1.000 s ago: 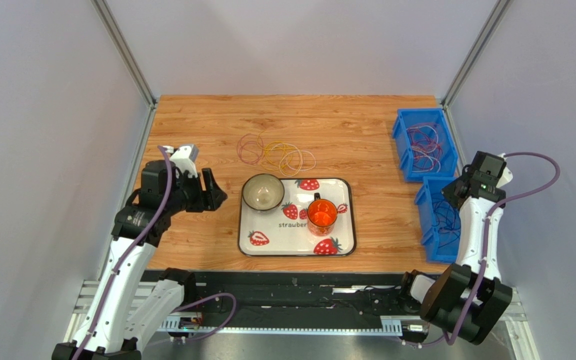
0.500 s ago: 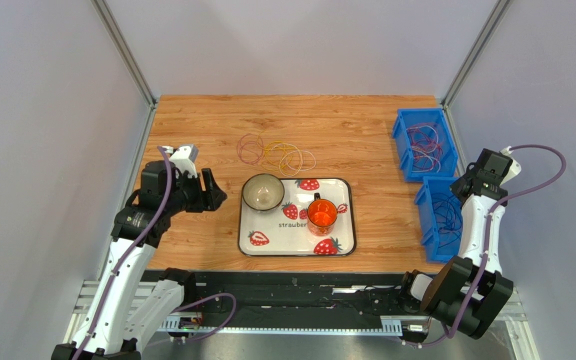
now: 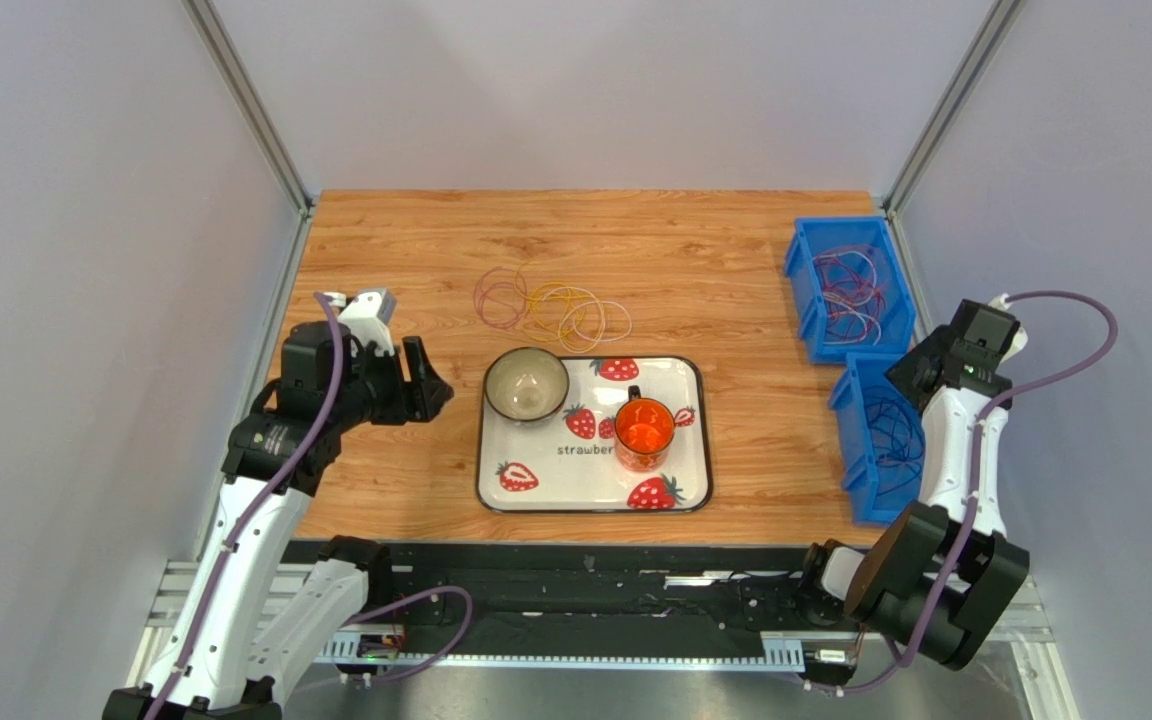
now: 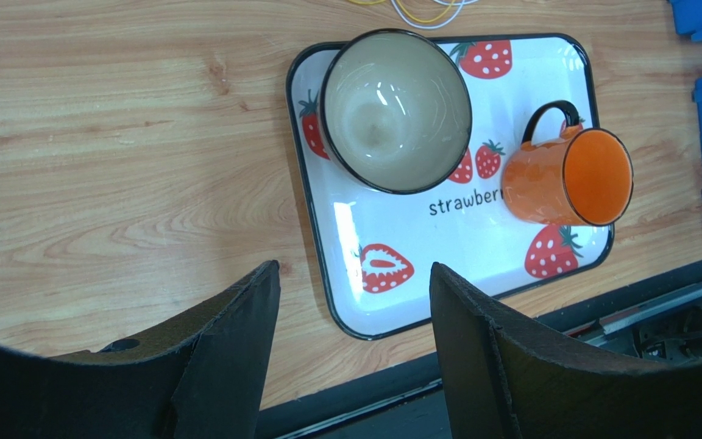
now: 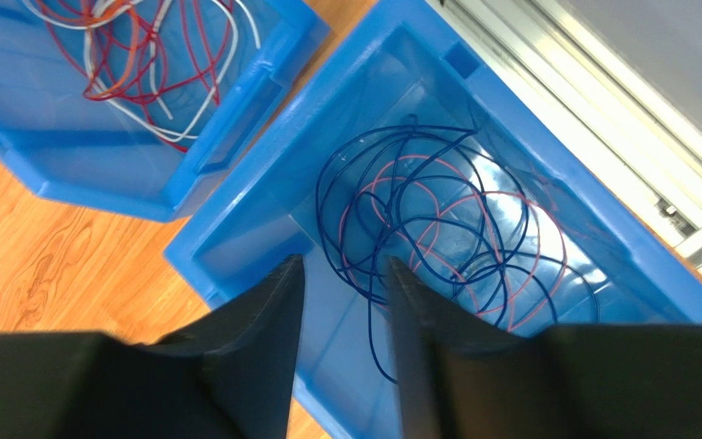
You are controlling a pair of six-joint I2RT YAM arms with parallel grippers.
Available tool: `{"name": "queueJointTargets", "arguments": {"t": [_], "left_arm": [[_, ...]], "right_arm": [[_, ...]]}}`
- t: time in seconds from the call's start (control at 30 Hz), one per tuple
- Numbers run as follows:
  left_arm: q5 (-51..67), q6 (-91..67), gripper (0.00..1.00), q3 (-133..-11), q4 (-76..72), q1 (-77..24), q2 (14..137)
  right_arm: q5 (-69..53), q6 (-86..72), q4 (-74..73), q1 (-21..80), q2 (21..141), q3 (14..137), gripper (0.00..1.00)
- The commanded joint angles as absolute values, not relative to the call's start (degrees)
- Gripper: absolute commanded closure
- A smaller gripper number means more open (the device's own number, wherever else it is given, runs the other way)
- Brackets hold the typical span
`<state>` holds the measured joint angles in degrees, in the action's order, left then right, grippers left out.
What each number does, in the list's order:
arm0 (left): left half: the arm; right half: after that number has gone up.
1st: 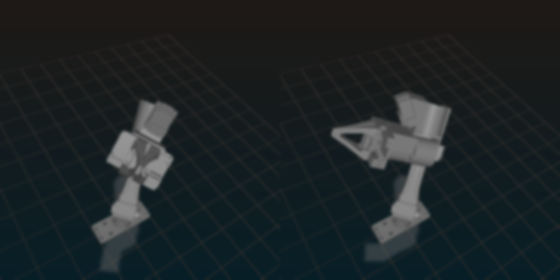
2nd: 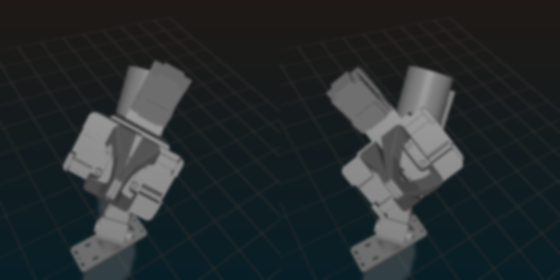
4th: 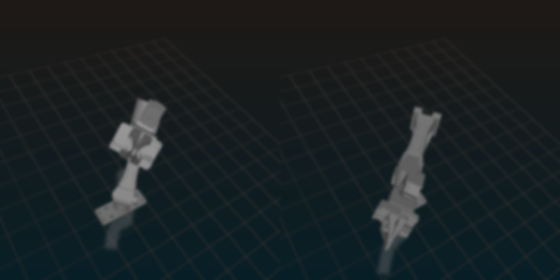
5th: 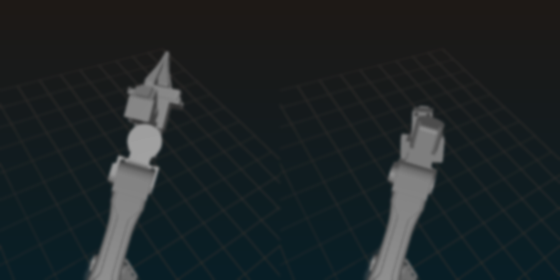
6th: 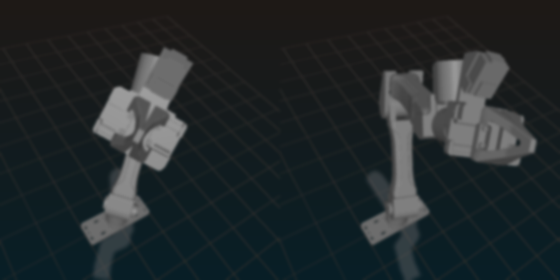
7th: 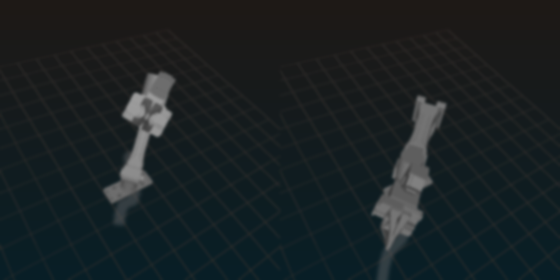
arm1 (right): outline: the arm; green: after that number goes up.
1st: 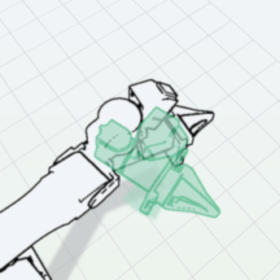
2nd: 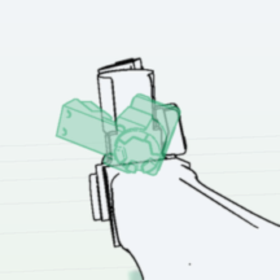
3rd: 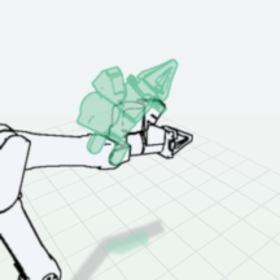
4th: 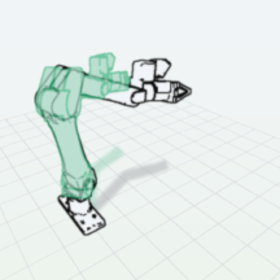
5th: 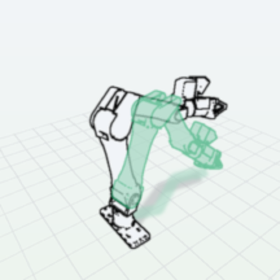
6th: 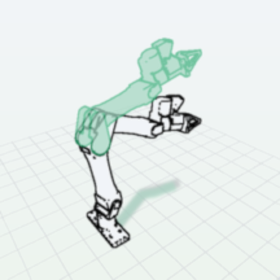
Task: Untangle the cables
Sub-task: Place the cable in the bin.
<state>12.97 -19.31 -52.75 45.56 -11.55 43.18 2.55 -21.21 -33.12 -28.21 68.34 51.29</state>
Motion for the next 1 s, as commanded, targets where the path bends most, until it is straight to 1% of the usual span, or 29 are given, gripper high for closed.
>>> {"name": "queueJointTargets", "arguments": {"t": [0.0,0.03,0.1,0.2,0.4,0.53,0.57,0.67,0.8,0.97], "left_arm": [[13.18,-19.16,0.3,-52.56,44.47,-11.69,42.63],[13.27,-19.16,0.3,-52.56,44.56,-11.69,42.71],[13.45,-19.16,0.3,-52.56,44.47,-11.69,42.8],[13.45,-19.16,0.3,-52.56,44.56,-11.69,42.89],[13.1,-19.16,0.3,-52.56,44.56,-11.69,42.54],[12.31,-19.34,0.3,-52.65,44.82,-11.69,42.54],[12.04,-19.42,0.31,-52.73,44.82,-11.69,42.45],[10.64,-19.86,0.3,-52.82,45.26,-11.69,42.28],[9.23,-20.39,0.3,-52.73,45.18,-11.69,42.1],[8.53,-20.48,0.3,-53.0,45.62,-11.69,42.8]], "right_arm": [[0.88,-21.27,-35.5,-28.3,61.89,56.42,0.52],[0.97,-21.53,-36.2,-28.3,61.18,57.21,0.5],[-2.54,-21.88,-38.13,-28.21,59.34,59.92,0.47],[-5.7,-23.29,-39.72,-26.9,57.4,63.44,0.45],[-10.72,-27.07,-39.47,-20.05,53.97,67.67,0.43],[-11.69,-28.47,-38.32,-12.6,53.44,68.9,0.42],[-11.86,-28.39,-38.15,-11.18,53.52,69.08,0.37],[-11.08,-28.39,-37.27,-4.76,54.14,69.52,0.3],[-8.7,-28.04,-35.51,5.68,55.37,69.35,0.29],[-2.38,-26.55,-34.19,16.42,59.67,71.09,0.28]]}}
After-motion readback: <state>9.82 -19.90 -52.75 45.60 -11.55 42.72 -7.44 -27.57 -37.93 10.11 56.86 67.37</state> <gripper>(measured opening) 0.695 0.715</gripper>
